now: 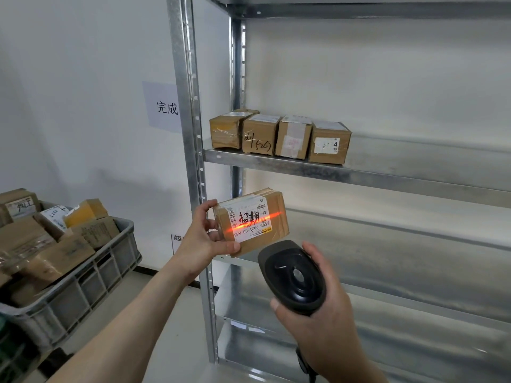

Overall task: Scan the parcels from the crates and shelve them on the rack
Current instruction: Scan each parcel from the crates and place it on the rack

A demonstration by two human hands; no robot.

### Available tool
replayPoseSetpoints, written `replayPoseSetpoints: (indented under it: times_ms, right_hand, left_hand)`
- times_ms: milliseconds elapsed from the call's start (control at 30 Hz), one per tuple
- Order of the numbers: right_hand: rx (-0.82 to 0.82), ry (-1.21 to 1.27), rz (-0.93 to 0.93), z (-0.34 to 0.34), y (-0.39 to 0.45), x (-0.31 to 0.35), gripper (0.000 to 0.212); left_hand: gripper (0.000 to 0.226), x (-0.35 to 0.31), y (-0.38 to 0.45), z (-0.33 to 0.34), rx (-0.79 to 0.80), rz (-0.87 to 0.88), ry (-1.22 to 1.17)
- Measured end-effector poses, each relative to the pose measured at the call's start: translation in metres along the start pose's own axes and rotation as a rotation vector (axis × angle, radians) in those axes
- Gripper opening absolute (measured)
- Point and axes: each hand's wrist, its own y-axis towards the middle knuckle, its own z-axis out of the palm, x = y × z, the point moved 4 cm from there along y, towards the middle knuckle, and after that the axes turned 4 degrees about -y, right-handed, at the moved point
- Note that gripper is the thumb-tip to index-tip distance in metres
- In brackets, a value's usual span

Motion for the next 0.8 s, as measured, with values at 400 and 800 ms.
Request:
replayPoseSetpoints:
  times_ms: [400, 800]
  right_hand:
    - [-0.125, 0.101, 0.013, -0.076, 0.019, -0.023, 0.093]
    - [-0.182, 0.107, -0.015, -0.152, 0.044, -0.034, 0.096]
  left_hand:
    - [0.103, -0.031, 0.021, 0.083, 0.042, 0.059, 0.010]
    - [0.104, -0.063, 0.056, 0.171, 0.078, 0.087, 0.033]
